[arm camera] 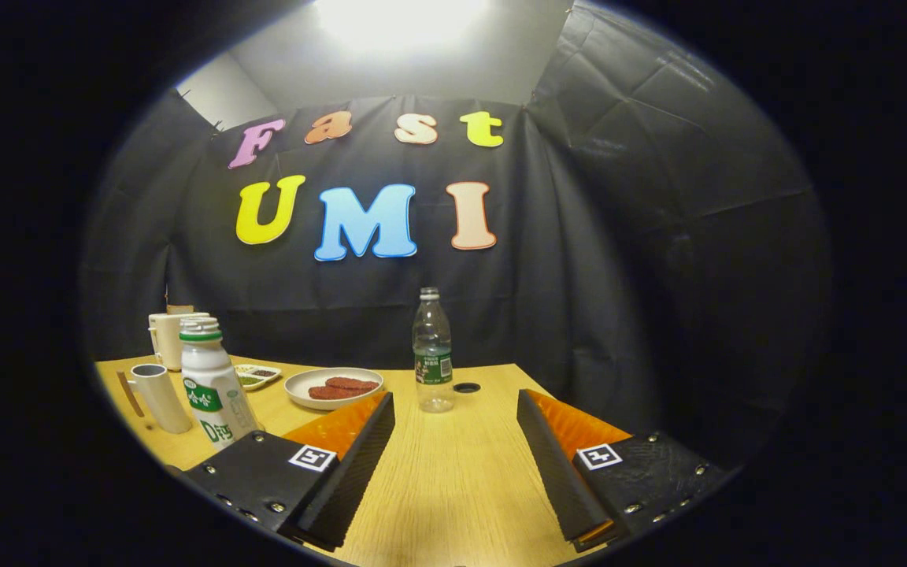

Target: Take the bottle from table, then pour the juice into the cup, finally place the bottle on the coaster

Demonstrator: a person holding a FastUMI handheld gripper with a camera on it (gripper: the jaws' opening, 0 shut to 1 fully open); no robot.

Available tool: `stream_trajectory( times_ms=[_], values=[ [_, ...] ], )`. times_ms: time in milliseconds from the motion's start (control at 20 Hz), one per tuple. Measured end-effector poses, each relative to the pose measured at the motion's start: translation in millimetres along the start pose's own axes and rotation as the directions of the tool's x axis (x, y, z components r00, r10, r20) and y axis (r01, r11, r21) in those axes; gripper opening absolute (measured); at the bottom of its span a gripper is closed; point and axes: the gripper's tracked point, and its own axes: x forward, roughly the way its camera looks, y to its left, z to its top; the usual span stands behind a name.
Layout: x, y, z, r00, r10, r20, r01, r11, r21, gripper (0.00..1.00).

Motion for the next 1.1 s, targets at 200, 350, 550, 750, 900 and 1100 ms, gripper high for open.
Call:
stream_trajectory(
  times_ms=[200,350,550,750,900,1100],
  values=[
    [-12.0,33.6,17.1,0.998,0.059,-0.011,-0.059,0.997,0.042,0.96],
    [-27.6,60.5,27.3,0.995,0.097,-0.017,-0.095,0.992,0.085,0.96],
    [-46.0,96.5,35.2,0.991,0.136,-0.019,-0.135,0.99,0.052,0.95],
    [-56.6,138.0,34.8,0.979,0.203,-0.025,-0.202,0.979,0.03,0.96],
    [-51.8,158.8,18.8,0.971,0.234,-0.056,-0.232,0.972,0.04,0.95],
    [-40.4,174.2,-6.2,0.964,0.245,-0.102,-0.237,0.968,0.083,0.96]
  ],
)
